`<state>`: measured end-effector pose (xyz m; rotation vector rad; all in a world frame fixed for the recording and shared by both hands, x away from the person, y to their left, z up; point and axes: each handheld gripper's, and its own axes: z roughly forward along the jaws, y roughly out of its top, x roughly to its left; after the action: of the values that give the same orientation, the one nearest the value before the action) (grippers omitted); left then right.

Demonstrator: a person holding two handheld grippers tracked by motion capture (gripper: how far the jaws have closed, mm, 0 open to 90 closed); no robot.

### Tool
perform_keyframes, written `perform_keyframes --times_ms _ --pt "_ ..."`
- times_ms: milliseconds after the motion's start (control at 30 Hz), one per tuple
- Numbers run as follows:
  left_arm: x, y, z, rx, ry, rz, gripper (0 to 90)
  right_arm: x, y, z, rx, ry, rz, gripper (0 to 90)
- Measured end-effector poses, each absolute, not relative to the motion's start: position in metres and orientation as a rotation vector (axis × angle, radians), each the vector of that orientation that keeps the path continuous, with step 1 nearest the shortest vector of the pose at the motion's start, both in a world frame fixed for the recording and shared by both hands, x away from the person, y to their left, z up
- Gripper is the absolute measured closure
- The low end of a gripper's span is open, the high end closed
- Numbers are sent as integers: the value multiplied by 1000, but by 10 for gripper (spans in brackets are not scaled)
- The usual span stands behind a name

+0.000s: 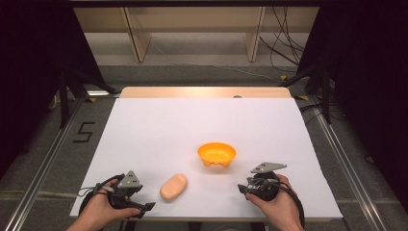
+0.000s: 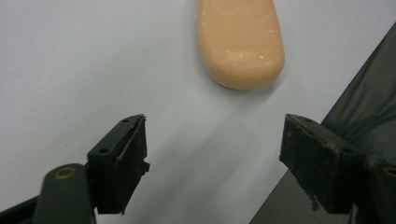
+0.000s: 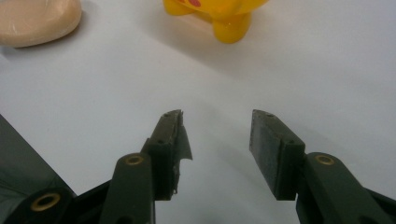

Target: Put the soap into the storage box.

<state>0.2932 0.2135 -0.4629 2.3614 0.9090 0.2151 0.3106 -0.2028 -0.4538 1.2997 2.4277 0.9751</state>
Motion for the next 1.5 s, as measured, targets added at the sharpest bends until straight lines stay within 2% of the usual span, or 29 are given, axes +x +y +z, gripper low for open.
perform_keyframes --times_ms 133,267,333,533,800,967,1267,1500 --pt "294 210 -460 2336 932 193 253 311 -204 -454 1315 2429 961 550" --pt "300 208 -456 2393 935 182 258 309 -204 -453 1359 2429 948 545" --pt "301 204 -453 2462 952 126 243 310 -204 -453 1355 2423 945 542" --pt "307 197 -443 2484 966 107 232 309 -202 -452 1373 2428 938 541" --pt "321 183 -434 2507 942 137 276 310 -202 -452 1365 2437 937 538" --pt "327 175 -434 2523 947 134 275 310 -202 -453 1365 2433 940 536" --pt "341 158 -433 2658 891 108 268 310 -202 -452 1360 2439 936 531" --pt "346 149 -432 2676 902 90 265 310 -201 -452 1362 2430 951 528"
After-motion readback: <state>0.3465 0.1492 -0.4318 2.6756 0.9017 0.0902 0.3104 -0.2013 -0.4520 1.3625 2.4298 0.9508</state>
